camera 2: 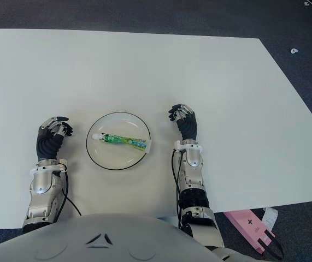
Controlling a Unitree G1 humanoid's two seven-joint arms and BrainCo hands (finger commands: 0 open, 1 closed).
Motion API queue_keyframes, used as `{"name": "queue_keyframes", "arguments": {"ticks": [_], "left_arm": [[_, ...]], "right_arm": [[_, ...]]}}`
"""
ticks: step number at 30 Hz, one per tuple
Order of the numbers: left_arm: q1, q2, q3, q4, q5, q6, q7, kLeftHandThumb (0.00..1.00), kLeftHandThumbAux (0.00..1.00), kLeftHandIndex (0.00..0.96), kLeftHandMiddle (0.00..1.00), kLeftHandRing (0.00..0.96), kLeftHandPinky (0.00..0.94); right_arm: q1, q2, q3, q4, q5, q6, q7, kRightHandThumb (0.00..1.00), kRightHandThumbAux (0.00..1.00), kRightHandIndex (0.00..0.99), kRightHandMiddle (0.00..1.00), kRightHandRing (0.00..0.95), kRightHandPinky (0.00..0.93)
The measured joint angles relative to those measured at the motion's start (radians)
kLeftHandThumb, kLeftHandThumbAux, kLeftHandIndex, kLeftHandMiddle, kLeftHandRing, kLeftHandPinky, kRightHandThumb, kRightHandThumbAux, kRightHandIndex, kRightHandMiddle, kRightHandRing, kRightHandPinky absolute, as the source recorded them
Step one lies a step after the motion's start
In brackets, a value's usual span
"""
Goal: Put the toothpaste on the table into the plate.
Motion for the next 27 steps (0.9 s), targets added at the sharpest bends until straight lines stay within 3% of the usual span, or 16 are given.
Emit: {"name": "queue_keyframes", "arguments": {"ticks": [27], "left_arm": [[0.003,0.001,-0.005,-0.009,0.002,0.014,-0.008,0.709,0.714,0.436,0.616,0.6,0.585]], "right_arm": [[0.052,0.018,0.02,-0.061,-0.008,0.008,-0.025,0.708,0.728,0.43,0.531,0.535,0.527]]}}
